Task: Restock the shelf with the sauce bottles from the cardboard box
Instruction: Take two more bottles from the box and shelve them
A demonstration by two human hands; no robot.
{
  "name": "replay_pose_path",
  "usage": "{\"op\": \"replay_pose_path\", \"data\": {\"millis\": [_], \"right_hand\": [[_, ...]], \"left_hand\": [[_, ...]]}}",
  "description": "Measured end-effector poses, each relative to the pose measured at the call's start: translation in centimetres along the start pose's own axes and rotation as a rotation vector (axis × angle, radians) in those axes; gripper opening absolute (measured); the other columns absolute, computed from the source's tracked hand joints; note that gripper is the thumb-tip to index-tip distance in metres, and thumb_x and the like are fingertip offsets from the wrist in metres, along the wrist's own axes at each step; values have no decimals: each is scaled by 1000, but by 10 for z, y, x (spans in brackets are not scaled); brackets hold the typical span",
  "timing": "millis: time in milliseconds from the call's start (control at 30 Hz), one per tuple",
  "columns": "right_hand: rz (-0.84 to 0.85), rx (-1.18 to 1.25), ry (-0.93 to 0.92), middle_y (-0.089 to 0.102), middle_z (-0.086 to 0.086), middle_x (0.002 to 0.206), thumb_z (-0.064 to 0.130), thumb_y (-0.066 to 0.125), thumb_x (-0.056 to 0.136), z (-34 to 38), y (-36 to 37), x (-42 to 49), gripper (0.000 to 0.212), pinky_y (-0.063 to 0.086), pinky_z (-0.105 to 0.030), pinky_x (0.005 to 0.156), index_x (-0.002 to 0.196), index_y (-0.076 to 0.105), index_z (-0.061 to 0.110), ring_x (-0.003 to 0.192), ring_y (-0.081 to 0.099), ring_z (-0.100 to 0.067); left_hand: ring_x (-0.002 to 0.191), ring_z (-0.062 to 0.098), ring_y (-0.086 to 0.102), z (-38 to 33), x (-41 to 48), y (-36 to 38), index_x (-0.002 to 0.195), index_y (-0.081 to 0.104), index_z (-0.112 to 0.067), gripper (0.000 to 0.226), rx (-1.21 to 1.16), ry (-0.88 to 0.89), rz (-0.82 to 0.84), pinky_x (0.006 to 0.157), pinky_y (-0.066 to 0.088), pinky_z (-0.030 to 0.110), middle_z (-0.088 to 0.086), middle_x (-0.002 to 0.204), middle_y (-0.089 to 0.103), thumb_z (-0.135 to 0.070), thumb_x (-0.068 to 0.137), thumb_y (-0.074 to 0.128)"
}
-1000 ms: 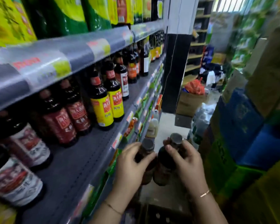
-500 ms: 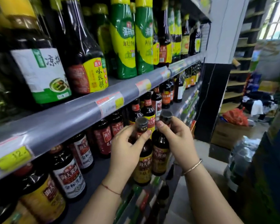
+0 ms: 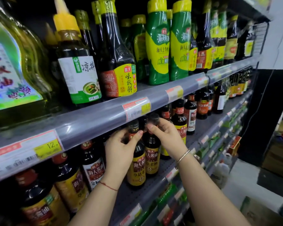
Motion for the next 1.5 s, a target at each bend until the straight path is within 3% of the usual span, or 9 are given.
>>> {"op": "replay_pose_path", "data": {"millis": [100, 267, 533, 633, 733, 900, 1033, 1167, 1500], "right_hand": [[52, -3, 28, 69, -6, 93, 13, 58, 91, -11, 7, 6, 20, 52, -17, 73, 105, 64, 0, 82, 64, -3], [137, -31, 65, 70, -20, 106, 19, 60, 90, -24, 12, 20, 26, 53, -33, 87, 105, 65, -1, 94, 66, -18], [257, -62, 116, 72, -7, 101, 22, 56, 92, -34, 26, 30, 19, 52, -19, 82, 103, 67, 10, 93, 68, -7], [285, -88, 123, 72, 3, 94, 23, 55, 93, -33, 30, 30, 13, 49, -11, 74, 94, 68, 20, 87, 67, 1], [303, -106, 127, 72, 6, 104, 28, 56, 92, -34, 29, 28, 16, 49, -13, 82, 102, 69, 25, 98, 65, 1], [280, -73, 184, 44, 9, 143, 36, 59, 87, -54, 15, 3, 63, 42, -18, 100, 143, 33, 28, 123, 47, 5], [262, -172, 255, 27, 16, 147, 40, 73, 72, -99, 1, -45, 93, 34, -33, 109, 143, 14, 48, 133, 33, -6], [138, -283, 202, 41, 15, 128, 28, 83, 67, -123, -1, -65, 95, 42, -29, 103, 127, 14, 54, 117, 47, 0], [97, -298, 196, 47, 10, 130, 18, 78, 74, -142, -2, -58, 80, 45, -31, 102, 131, 27, 42, 121, 50, -8]], "left_hand": [[87, 3, 70, 9, 0, -4, 93, 72, -36, 17, 16, -31, -32, 82, 58, 40, -12, 90, 75, -37, 76, 75], [84, 2, 70, 13, 1, -8, 92, 73, -33, 18, 36, -43, -75, 80, 59, 39, -13, 88, 75, -37, 75, 76], [83, 1, 68, 18, 4, -13, 94, 69, -29, 20, 75, -82, -91, 80, 59, 36, -12, 89, 73, -36, 76, 75], [83, -6, 66, 19, 2, -13, 90, 64, -38, 18, 53, -85, -78, 81, 58, 30, -17, 89, 70, -37, 76, 75], [94, -11, 62, 24, -6, -6, 98, 57, -49, 31, 1, -87, -5, 87, 53, 24, -22, 100, 67, -35, 76, 75], [129, 2, 44, 55, -31, 1, 142, 25, -44, 90, 22, -146, 100, 106, 41, 34, -15, 142, 45, -39, 70, 78], [137, 8, 33, 85, -62, 6, 139, 6, -55, 106, 115, -207, 150, 110, 32, 36, -11, 152, 30, -41, 66, 82], [127, 12, 45, 115, -78, 9, 122, 12, -59, 97, 174, -245, 131, 103, 39, 31, -6, 140, 42, -39, 62, 85], [117, 8, 53, 131, -76, 19, 132, 25, -42, 90, 167, -252, 93, 98, 48, 34, -8, 129, 53, -28, 66, 85]]}}
Point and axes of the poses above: each hand's wrist, its own x-axis towards the middle knuckle, its own y-axis out of the palm, z = x × y, the point moved 10 cm from there along x, towards the middle knuckle
